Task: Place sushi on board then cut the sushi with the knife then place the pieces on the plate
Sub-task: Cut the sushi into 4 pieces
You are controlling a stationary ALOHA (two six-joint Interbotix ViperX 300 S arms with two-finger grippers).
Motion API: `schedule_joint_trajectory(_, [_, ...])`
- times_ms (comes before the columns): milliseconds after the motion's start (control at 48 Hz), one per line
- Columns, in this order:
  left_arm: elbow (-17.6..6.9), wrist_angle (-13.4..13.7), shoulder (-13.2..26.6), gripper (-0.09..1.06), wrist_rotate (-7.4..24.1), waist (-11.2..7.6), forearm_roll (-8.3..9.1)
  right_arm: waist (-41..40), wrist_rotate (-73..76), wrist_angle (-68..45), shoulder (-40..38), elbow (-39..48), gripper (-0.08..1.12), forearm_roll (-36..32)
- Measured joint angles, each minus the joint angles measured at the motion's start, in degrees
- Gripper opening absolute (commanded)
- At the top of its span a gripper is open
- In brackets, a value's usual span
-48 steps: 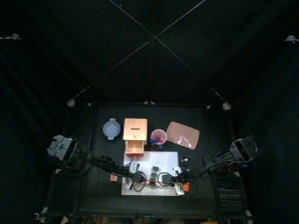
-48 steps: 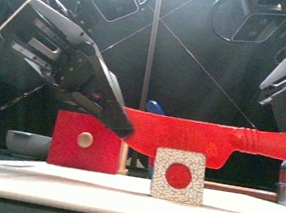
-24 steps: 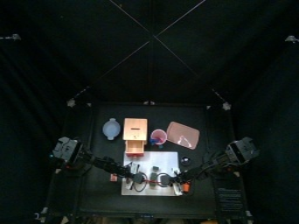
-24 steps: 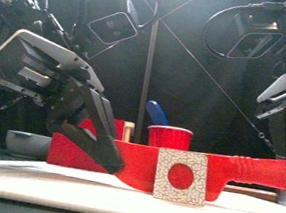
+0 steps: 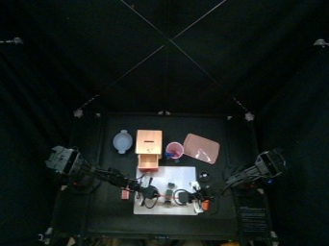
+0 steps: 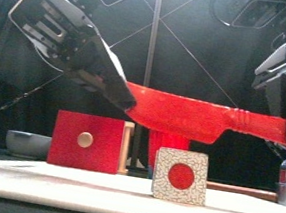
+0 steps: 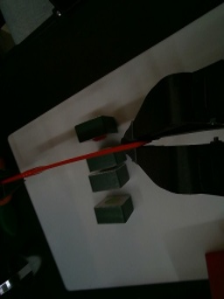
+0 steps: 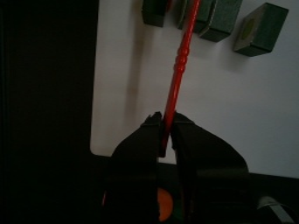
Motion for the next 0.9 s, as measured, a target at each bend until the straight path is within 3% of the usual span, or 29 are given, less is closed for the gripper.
schedule_joint_trajectory(208, [4.04,-16.96,-1.49,0.93,0.18,2.72,-0.88,-1.23,-0.09,1.23,-8.17,6.24,0.44,0.97])
schedule_joint_trajectory(292, [5.45,-24.43,-2.2,1.02,0.18,2.81,-1.49,-3.08,0.26,1.41,-12.92,8.26,0.44,1.76])
schedule_joint_trajectory(396, [6.59,-30.94,-2.37,1.02,0.53,2.55,-2.46,-5.27,0.18,2.46,-19.16,10.63,0.44,5.01])
schedule_joint_trajectory(583, [6.94,-32.52,-2.37,1.02,0.44,2.37,-2.64,-10.55,5.27,4.13,-25.58,13.97,0.44,10.72])
schedule_joint_trajectory(896, [6.94,-32.52,-0.53,1.02,0.44,1.67,-3.96,-9.76,49.66,6.94,-25.4,14.85,0.45,11.95])
